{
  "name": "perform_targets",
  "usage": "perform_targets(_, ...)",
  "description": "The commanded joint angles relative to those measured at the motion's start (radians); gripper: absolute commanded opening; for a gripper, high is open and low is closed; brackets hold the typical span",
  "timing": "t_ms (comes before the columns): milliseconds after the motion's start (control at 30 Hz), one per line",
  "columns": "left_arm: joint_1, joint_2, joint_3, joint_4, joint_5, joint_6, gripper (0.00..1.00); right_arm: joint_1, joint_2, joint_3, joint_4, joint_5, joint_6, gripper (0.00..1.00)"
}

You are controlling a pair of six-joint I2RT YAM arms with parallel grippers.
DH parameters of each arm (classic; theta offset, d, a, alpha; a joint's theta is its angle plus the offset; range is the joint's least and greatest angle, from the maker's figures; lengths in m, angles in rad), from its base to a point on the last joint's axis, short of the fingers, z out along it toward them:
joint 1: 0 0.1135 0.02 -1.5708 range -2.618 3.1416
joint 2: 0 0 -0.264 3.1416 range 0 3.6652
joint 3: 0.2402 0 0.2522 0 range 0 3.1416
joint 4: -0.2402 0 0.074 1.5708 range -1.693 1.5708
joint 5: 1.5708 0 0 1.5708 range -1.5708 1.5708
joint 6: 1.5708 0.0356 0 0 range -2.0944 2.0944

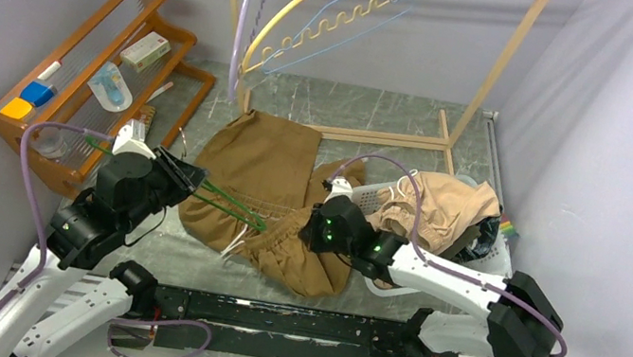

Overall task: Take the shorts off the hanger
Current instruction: Remove the shorts from the hanger, then place the hanger on the clothes rod.

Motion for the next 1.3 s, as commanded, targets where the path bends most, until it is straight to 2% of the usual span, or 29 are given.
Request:
perform_targets(0, 0.002, -0.003, 0.009, 0.017, -0.004, 0.002, 0.07, 0.000, -0.067, -0.027, 0.068, -0.128, -0.081, 0.05)
perform_targets(100, 0.003, 0.002, -0.010, 0.078, 0.062, 0.000, 0.07, 0.001, -0.086, -0.010, 0.110, -0.249, -0.130, 0.07)
perform_targets(133, 0.002, 0.007, -0.016, 0.099, 0.087, 0.001, 0.07, 0.001, -0.090, -0.006, 0.111, -0.243, -0.119, 0.13)
perform_targets(167, 0.002, 0.015, -0.020, 0.119, 0.111, -0.001, 0.07, 0.001, -0.092, 0.004, 0.097, -0.216, -0.111, 0.29)
perform_targets(200, 0.002, 0.025, -0.022, 0.137, 0.135, 0.000, 0.07, 0.001, -0.093, 0.019, 0.070, -0.178, -0.114, 0.35)
perform_targets(267, 0.003, 0.043, -0.025, 0.163, 0.177, 0.002, 0.07, 0.000, -0.101, 0.065, -0.007, -0.102, -0.125, 0.38)
perform_targets(400, 0.002, 0.065, -0.035, 0.177, 0.218, -0.007, 0.07, 0.001, -0.184, 0.073, -0.082, 0.044, -0.128, 0.53)
perform_targets(533, 0.002, 0.065, -0.067, 0.223, 0.249, -0.039, 0.07, 0.001, -0.315, 0.001, 0.025, -0.051, -0.221, 0.63)
perform_targets(600, 0.002, 0.070, -0.079, 0.238, 0.256, -0.062, 0.07, 0.001, -0.364, -0.057, 0.114, -0.134, -0.289, 0.72)
perform_targets(633, 0.002, 0.074, -0.080, 0.238, 0.256, -0.072, 0.07, 0.001, -0.377, -0.088, 0.166, -0.196, -0.324, 0.80)
perform_targets(700, 0.002, 0.085, -0.080, 0.247, 0.264, -0.086, 0.07, 0.001, -0.380, -0.117, 0.224, -0.288, -0.374, 0.85)
perform_targets(767, 0.002, 0.096, -0.079, 0.258, 0.279, -0.097, 0.07, 0.000, -0.350, -0.115, 0.233, -0.336, -0.398, 0.84)
perform_targets(967, 0.002, 0.124, -0.092, 0.329, 0.371, -0.119, 0.07, 0.002, -0.211, -0.004, 0.099, -0.359, -0.469, 0.68)
perform_targets(1167, 0.002, 0.173, -0.079, 0.345, 0.444, -0.104, 0.07, 0.003, -0.177, -0.004, 0.131, -0.374, -0.483, 0.42)
perform_targets(1267, 0.002, 0.180, -0.098, 0.384, 0.466, -0.117, 0.07, 0.002, -0.169, -0.009, 0.146, -0.381, -0.464, 0.25)
